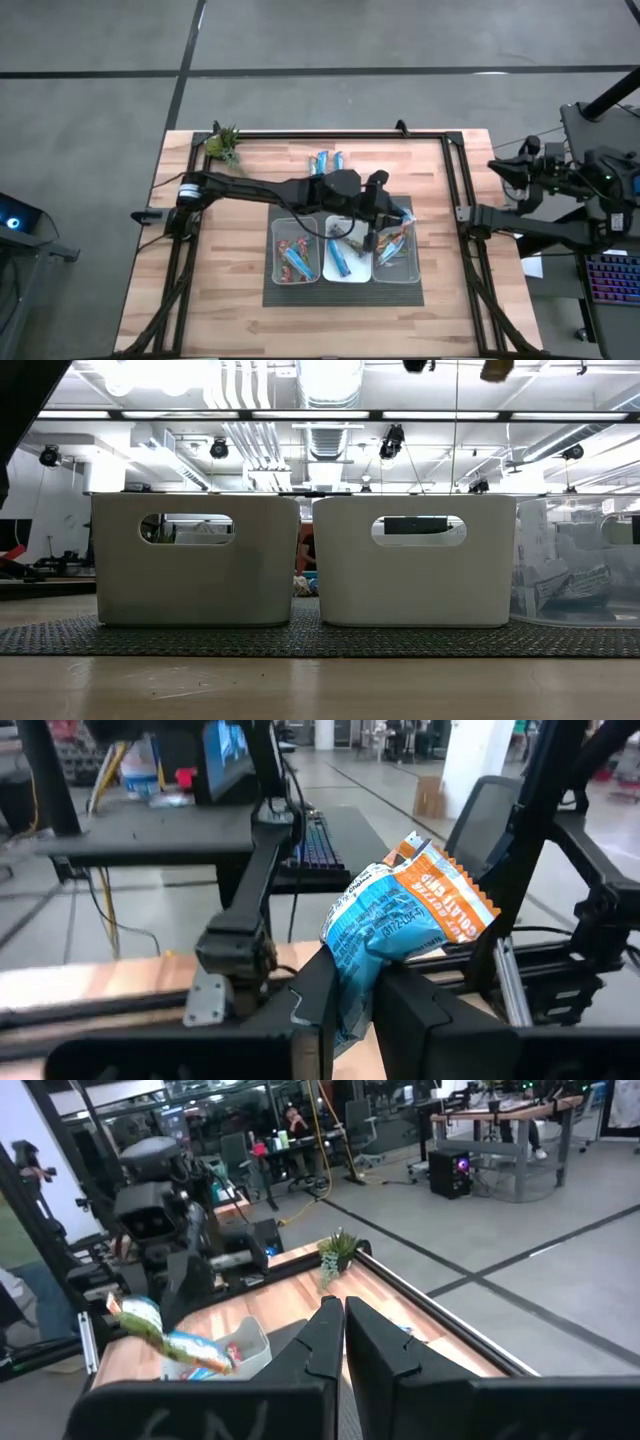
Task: Pick and place Granola Bars by type
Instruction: Put the orange granola bar into the transparent bin
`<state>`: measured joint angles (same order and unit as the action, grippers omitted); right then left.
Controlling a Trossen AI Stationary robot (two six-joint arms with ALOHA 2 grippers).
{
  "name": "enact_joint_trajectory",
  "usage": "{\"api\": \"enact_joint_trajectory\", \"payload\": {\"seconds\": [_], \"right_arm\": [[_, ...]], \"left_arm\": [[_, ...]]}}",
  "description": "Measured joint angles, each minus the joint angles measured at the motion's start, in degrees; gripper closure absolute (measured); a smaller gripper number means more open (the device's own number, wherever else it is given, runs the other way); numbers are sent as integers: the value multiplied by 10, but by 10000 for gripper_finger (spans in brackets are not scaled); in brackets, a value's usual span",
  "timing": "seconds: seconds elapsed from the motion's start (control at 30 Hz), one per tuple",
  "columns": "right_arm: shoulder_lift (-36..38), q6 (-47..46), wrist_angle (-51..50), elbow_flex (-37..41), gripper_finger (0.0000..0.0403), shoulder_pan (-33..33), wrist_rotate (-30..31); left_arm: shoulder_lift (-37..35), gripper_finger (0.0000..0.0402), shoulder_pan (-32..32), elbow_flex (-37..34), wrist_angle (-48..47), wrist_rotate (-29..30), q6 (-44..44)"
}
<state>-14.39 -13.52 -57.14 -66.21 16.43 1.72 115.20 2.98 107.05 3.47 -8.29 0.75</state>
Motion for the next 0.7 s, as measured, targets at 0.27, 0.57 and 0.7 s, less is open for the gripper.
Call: {"api": "enact_joint_trajectory", "payload": {"seconds": [0.27,0.57,0.7], "right_arm": [[-3,2,-1,1,394,0,0],[-3,0,-1,1,394,0,0],[-3,0,-1,1,394,0,0]], "left_arm": [[0,365,0,-34,40,-2,-19],[0,365,-3,-101,59,-2,-12],[1,365,-4,-139,92,-2,-10]]}}
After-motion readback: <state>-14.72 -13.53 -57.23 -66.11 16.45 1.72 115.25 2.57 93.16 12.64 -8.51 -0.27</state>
